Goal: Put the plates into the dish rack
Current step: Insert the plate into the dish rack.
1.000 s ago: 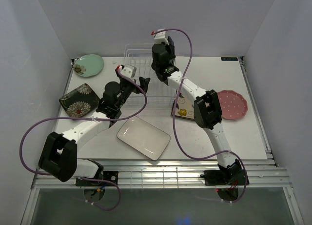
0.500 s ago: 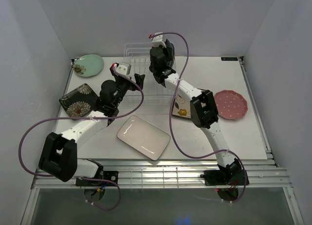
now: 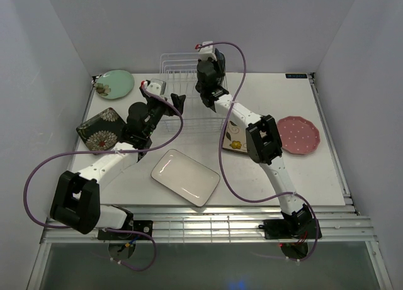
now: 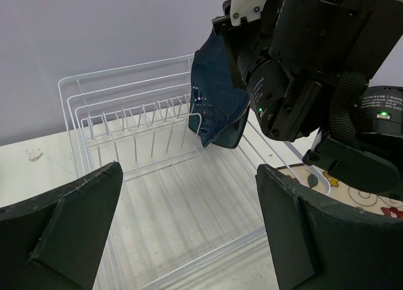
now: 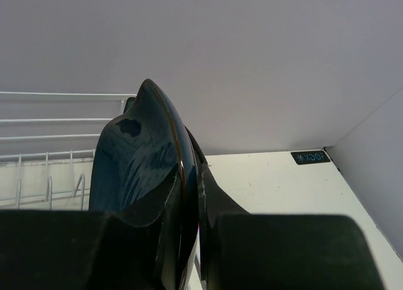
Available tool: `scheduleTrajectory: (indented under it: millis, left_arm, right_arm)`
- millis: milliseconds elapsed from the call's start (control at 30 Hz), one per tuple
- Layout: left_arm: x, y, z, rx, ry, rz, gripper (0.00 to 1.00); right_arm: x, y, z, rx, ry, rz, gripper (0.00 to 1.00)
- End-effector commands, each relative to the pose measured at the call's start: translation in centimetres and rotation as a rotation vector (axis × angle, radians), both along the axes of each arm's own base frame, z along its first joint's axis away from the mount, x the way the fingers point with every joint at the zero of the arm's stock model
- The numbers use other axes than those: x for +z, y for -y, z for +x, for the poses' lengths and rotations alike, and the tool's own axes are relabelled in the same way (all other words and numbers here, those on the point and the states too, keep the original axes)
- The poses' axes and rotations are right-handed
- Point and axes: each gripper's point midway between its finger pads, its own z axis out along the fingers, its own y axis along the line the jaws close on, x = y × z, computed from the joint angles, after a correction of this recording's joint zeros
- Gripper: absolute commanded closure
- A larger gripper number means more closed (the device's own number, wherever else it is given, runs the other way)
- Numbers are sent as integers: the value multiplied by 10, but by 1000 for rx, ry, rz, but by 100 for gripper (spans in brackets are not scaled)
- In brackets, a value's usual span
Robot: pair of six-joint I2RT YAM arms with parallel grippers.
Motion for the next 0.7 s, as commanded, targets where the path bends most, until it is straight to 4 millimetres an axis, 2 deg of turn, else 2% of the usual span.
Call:
scheduleTrajectory:
  millis: [0, 133, 167, 333, 533, 667]
  left_arm:
    - [17, 1, 1, -14, 35, -24, 2]
    - [13, 1, 3, -16, 31, -25, 2]
    - [13, 1, 3, -16, 34, -26, 2]
    - [11, 1, 3, -22, 32, -26, 2]
    - [10, 5, 2, -49, 23, -40, 2]
    - [2, 2, 7, -29, 15, -27, 2]
  right_arm:
    - [20, -4, 11, 36, 134, 89, 92]
    - [14, -9, 10, 72, 115, 67, 92]
    - [6, -11, 10, 83, 99, 58, 92]
    - [-6, -15, 9, 100, 59, 49, 92]
    - [1, -28, 3, 151, 17, 46, 92]
    - [-5, -33, -5, 162, -8, 56, 92]
